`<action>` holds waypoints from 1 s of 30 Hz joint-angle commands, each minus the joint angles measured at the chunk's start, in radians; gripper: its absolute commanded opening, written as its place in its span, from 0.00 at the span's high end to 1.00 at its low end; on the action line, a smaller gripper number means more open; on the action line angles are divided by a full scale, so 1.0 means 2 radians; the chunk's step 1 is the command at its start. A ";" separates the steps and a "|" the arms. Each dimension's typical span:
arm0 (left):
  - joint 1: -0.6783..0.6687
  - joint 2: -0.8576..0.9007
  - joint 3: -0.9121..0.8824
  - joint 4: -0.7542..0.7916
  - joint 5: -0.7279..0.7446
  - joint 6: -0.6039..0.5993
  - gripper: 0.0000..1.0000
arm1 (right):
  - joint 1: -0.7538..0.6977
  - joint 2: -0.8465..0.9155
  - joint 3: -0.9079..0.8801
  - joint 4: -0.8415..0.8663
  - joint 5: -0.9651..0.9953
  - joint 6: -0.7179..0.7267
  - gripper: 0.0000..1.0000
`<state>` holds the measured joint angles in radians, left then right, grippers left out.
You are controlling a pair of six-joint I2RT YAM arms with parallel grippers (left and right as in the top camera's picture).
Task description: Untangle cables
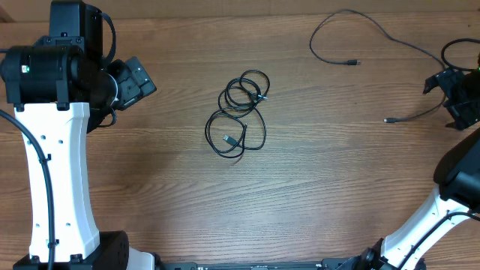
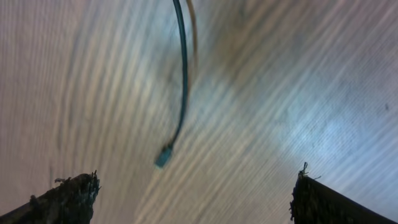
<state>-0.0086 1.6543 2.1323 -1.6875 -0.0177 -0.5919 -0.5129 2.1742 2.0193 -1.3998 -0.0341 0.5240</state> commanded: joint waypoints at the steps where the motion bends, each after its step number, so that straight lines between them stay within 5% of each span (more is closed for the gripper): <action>1: 0.001 0.003 -0.002 -0.001 0.000 0.010 0.00 | 0.004 -0.001 -0.002 0.016 0.007 0.006 0.01; 14: 0.001 0.003 -0.002 0.010 0.005 0.004 0.00 | 0.043 0.001 -0.002 0.012 0.085 0.054 0.06; 30: 0.001 0.003 -0.002 0.018 0.009 0.004 0.01 | 0.044 0.064 -0.003 -0.027 0.069 0.048 0.12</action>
<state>-0.0086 1.6543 2.1323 -1.6531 -0.0101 -0.5922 -0.4240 2.2971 2.0174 -1.4528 0.1074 0.6212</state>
